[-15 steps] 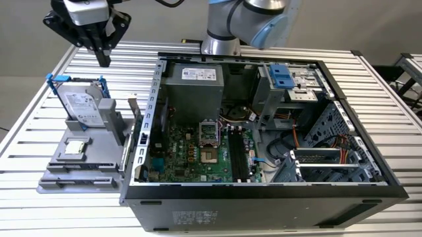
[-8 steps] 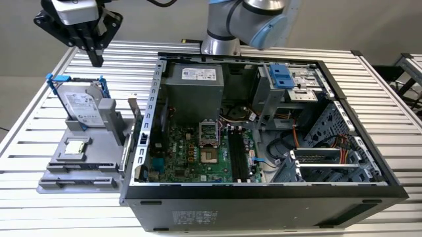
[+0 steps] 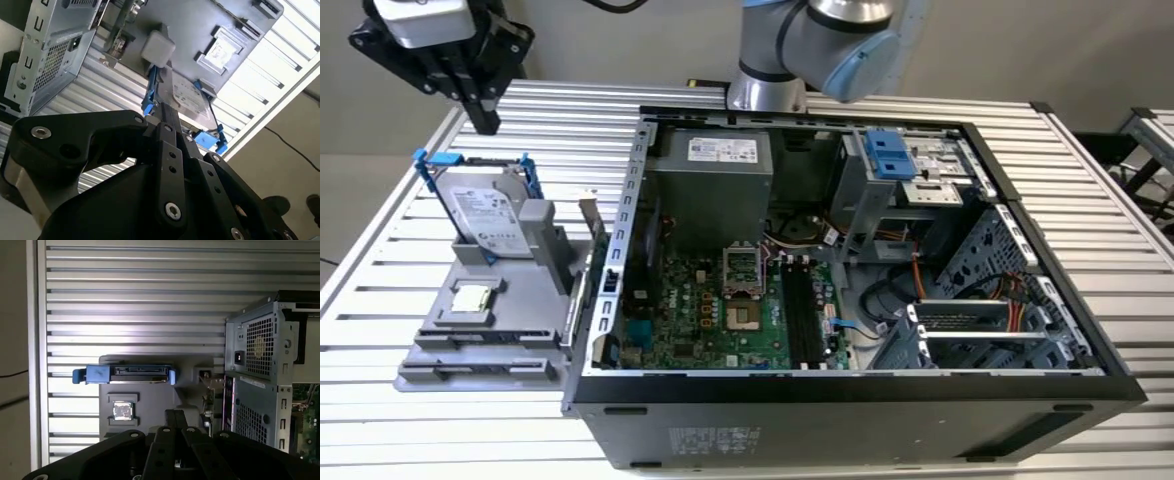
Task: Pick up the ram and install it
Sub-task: 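Reach for the ram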
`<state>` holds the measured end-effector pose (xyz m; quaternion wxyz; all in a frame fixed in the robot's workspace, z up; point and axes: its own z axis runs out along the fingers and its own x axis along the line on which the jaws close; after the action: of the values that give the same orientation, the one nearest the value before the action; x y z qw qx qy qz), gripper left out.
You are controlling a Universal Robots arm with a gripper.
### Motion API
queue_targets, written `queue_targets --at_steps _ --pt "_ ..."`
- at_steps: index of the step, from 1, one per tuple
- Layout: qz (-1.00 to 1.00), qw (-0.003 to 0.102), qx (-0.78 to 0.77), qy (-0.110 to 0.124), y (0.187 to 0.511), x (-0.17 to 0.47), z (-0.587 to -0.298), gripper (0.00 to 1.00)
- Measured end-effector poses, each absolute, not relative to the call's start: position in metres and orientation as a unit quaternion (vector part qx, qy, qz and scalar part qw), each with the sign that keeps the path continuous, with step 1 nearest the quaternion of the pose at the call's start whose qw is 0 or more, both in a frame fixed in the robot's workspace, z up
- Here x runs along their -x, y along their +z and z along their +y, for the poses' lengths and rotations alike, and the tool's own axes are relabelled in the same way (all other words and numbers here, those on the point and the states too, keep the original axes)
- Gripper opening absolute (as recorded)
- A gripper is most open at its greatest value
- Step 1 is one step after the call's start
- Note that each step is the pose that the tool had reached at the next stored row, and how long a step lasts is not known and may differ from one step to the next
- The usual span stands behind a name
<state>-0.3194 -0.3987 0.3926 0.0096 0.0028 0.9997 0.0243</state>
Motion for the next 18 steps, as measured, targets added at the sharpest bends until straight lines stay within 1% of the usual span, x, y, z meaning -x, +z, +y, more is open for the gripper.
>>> queue_targets --at_steps 8,18 --pt "1.0 0.01 -0.001 0.024 0.393 0.344 -0.399 0.0" --pt "1.0 0.009 0.002 0.024 0.393 0.358 -0.399 0.0"
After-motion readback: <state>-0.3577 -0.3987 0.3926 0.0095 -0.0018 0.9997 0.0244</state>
